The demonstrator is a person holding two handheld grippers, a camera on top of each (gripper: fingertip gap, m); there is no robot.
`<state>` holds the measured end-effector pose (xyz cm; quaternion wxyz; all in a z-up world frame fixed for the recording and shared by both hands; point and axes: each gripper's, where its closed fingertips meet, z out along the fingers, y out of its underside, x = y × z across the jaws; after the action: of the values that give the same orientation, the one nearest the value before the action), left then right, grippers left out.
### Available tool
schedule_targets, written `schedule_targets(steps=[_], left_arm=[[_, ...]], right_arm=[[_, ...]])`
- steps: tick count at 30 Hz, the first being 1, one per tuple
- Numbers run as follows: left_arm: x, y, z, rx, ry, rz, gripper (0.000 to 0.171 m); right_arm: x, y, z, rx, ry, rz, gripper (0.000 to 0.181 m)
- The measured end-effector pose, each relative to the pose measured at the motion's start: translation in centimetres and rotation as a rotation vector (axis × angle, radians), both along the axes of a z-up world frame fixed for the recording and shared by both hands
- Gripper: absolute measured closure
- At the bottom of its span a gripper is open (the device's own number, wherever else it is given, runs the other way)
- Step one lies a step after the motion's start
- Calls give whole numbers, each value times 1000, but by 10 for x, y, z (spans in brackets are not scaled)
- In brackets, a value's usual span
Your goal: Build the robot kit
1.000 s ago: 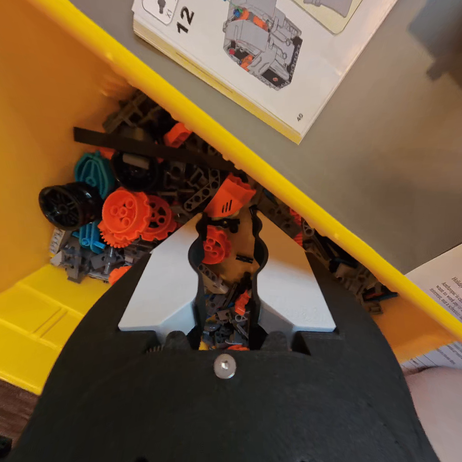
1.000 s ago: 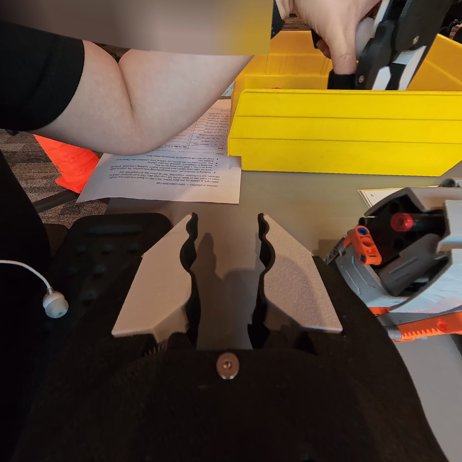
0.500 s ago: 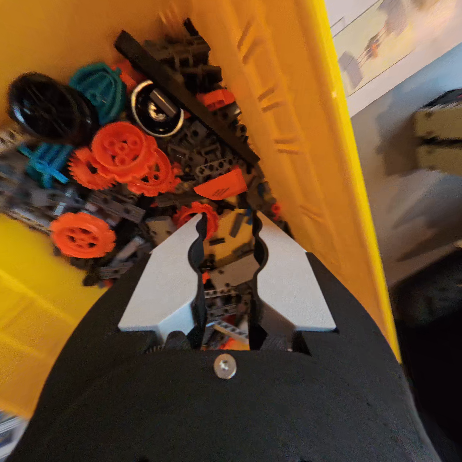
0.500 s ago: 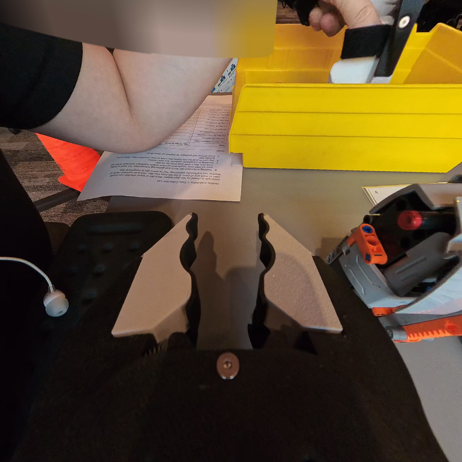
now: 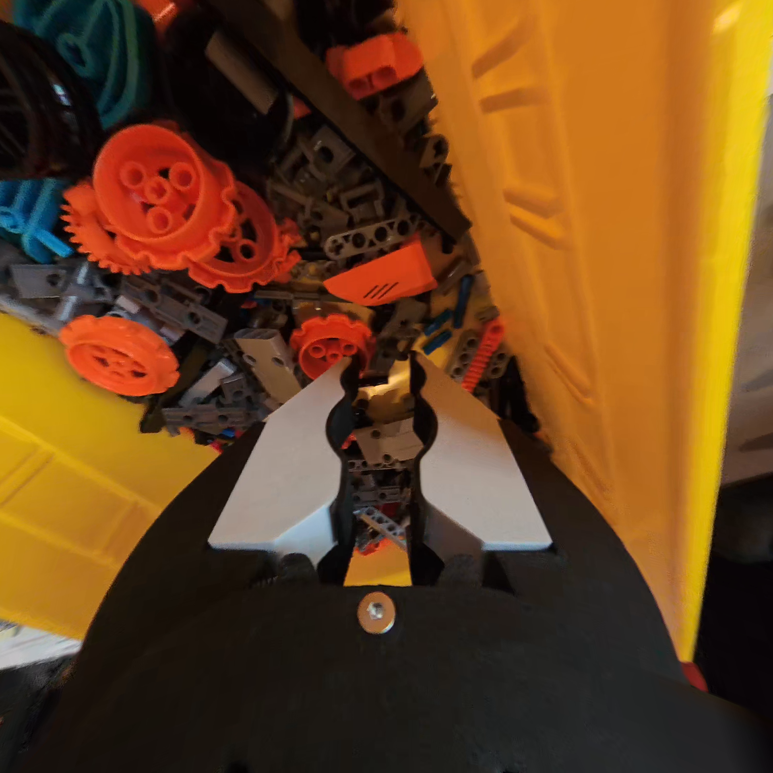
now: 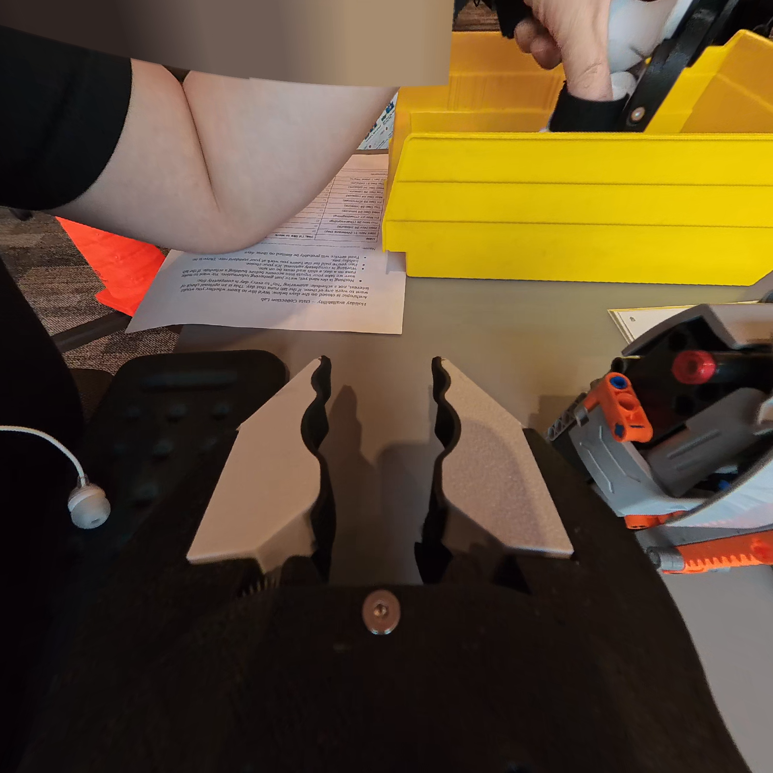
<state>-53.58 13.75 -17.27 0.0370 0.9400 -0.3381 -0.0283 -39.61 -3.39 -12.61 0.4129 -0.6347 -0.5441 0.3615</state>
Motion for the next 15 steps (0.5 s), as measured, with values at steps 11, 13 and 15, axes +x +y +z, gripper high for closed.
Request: schedule_targets(steps=[11, 13, 15], left_arm=[[14, -20, 20, -37, -122, 45, 132], [17, -26, 18, -59, -114, 27, 132], [20, -33, 12, -108, -111, 19, 125]], right_arm=[[-1, -1, -2, -7, -3, 5, 134], [-1, -1, -3, -9, -6, 6, 134], [-1, -2, -3, -7, -9, 8, 134]])
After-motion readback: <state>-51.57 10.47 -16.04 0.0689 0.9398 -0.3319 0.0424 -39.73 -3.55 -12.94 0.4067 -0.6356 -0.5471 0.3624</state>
